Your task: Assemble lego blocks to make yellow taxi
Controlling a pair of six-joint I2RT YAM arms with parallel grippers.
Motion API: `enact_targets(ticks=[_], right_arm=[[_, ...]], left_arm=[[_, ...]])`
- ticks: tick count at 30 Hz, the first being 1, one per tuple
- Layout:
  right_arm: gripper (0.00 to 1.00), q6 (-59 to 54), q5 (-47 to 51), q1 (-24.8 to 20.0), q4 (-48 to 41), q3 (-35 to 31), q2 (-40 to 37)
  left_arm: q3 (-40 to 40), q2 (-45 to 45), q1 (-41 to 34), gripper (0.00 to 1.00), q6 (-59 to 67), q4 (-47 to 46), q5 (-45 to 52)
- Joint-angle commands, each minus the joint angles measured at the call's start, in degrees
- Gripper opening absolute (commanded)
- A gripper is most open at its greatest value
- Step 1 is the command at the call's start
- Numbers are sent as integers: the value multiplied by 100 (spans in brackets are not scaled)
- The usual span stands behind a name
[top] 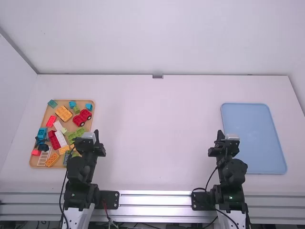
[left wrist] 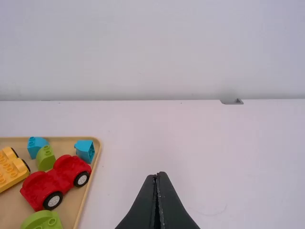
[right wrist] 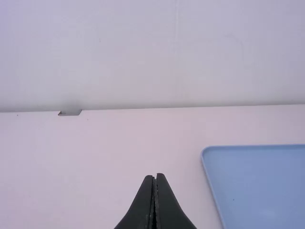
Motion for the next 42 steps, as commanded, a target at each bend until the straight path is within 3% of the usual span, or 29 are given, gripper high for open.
enact_targets(ticks=[1, 9, 20, 42], right_arm=[[0, 0, 15, 0, 0, -2, 0], [3, -13, 4, -1, 38, 87, 112], [14, -67, -52, -6, 163, 555, 737], [56, -48, -279, -19, 763, 2223, 2972]], left_arm=[[0, 0, 0, 0, 0, 0, 0], [75, 79, -10, 3, 21, 20, -22], [436, 508, -50, 14, 104, 87, -115], [2018, 2736, -170, 56, 591, 611, -492]])
